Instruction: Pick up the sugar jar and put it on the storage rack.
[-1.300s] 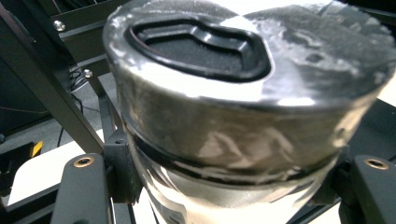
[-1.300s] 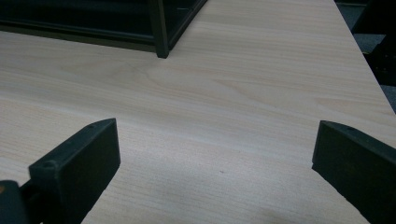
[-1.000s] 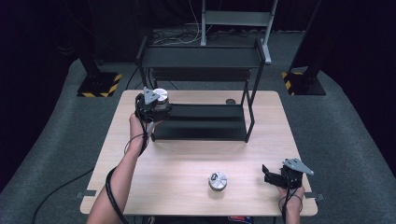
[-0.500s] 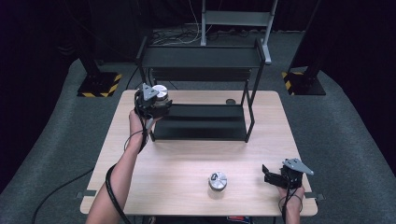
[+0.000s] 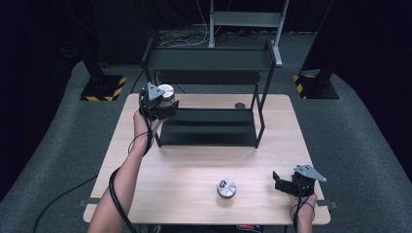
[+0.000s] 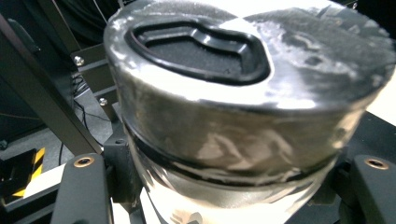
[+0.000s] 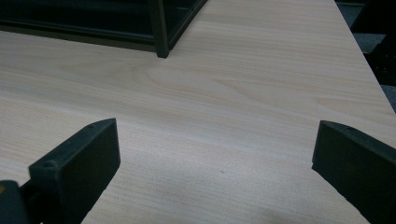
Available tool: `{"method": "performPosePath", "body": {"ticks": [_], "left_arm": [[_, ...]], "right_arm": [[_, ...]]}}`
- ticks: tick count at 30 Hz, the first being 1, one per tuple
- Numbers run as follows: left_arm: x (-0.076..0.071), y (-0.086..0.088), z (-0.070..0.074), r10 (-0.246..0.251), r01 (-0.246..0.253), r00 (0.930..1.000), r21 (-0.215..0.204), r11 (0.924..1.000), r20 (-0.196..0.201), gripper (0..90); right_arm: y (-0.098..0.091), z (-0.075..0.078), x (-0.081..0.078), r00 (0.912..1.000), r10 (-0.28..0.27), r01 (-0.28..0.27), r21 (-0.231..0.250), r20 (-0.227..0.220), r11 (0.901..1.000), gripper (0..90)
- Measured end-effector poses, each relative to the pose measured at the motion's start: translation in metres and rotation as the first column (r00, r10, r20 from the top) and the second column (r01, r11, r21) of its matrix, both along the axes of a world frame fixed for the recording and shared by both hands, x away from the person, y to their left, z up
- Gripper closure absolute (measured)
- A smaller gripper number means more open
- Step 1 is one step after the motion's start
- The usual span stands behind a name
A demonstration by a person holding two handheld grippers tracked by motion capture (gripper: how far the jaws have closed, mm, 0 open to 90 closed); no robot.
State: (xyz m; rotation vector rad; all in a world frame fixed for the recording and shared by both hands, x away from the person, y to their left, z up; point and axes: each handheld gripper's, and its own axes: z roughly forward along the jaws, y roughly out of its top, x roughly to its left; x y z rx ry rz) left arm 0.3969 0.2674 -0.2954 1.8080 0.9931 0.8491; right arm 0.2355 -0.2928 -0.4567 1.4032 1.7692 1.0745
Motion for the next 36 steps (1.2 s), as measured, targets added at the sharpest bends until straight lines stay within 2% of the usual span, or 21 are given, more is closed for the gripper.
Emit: {"method": "performPosePath", "body": {"ticks": [23, 36], "left_arm": [[0.004, -0.004, 0.021, -0.012, 0.012, 0.9998, 0.013, 0.9998, 0.018, 30.4], [0.002, 0.002, 0.031, -0.015, 0.015, 0.9995, -0.005, 0.9999, 0.026, 30.4]], "right_arm": [[0.0, 0.0, 0.0, 1.0, 0.0, 0.0, -0.001, 0.0, 1.0, 0.0], [0.001, 0.001, 0.001, 1.0, -0.003, 0.003, -0.005, -0.005, 1.0, 0.1]]}}
